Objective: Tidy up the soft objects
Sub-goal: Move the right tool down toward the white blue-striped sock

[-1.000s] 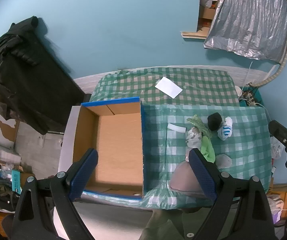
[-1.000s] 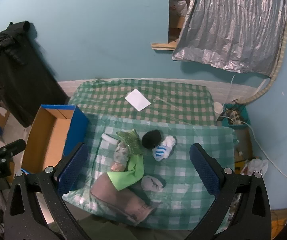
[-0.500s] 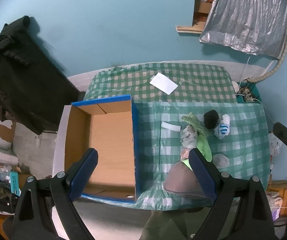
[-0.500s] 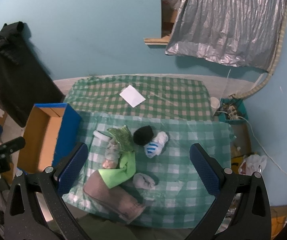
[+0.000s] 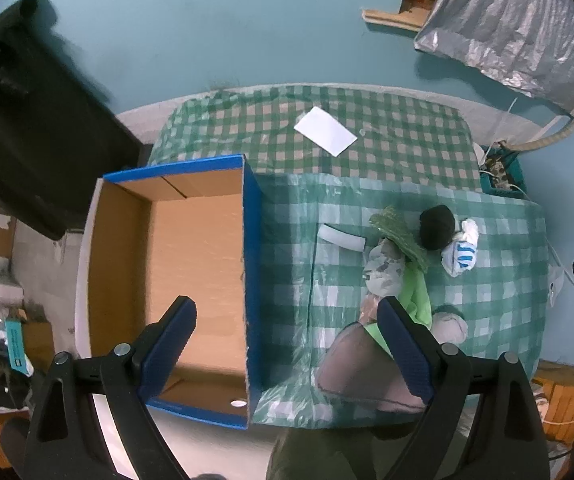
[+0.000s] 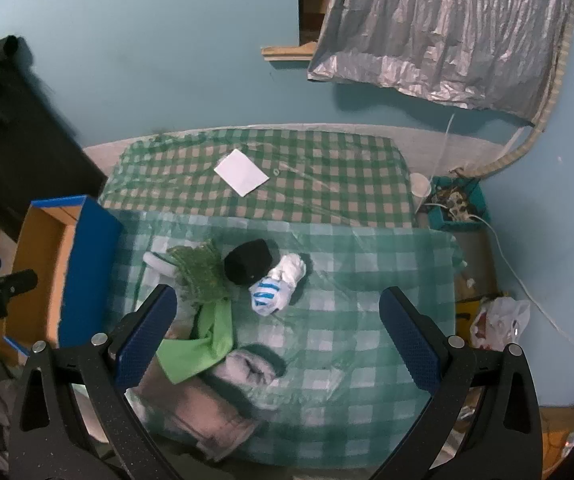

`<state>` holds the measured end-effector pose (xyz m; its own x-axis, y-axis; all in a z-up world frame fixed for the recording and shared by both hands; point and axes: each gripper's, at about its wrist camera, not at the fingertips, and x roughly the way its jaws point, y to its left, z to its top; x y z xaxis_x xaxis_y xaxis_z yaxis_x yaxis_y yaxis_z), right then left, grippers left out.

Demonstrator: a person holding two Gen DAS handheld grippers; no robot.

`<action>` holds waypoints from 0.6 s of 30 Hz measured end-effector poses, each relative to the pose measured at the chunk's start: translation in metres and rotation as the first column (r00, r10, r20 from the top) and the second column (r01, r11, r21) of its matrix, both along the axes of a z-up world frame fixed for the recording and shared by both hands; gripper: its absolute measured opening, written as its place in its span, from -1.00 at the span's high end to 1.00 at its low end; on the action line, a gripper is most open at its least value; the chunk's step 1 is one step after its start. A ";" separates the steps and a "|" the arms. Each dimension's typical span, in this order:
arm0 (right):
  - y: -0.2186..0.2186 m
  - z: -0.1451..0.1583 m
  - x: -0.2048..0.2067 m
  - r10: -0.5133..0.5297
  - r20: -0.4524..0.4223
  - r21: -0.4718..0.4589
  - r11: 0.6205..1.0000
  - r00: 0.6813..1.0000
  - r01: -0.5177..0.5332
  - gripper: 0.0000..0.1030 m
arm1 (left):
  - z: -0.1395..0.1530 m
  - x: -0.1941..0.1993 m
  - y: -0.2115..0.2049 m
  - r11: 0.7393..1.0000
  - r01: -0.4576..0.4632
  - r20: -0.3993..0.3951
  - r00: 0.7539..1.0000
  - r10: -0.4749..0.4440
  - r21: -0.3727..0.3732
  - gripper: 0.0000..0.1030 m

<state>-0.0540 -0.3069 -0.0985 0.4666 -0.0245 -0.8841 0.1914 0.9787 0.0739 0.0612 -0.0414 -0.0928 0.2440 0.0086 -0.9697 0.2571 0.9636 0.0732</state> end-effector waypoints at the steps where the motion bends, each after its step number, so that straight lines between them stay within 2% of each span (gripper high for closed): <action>1: -0.002 -0.004 0.003 0.001 -0.004 -0.001 1.000 1.000 -0.001 -0.97 | -0.005 0.004 -0.002 1.000 -0.005 -0.010 1.000 0.005 0.000 -0.80; 10: -0.017 -0.052 0.031 -0.014 -0.065 0.026 1.000 0.998 0.016 -0.97 | -0.040 0.030 -0.018 0.998 -0.044 -0.082 0.996 0.041 -0.035 -0.79; 18: -0.025 -0.100 0.052 -0.039 -0.120 0.055 0.997 0.992 0.046 -0.96 | -0.088 0.049 -0.033 0.998 -0.056 -0.150 0.987 0.060 0.030 -0.70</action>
<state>-0.0024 -0.3314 -0.1986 0.3574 0.0101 -0.9339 0.2433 0.9644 0.1035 0.1099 -0.0748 -0.1806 0.0933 0.0439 -0.9947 0.2112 0.9754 0.0629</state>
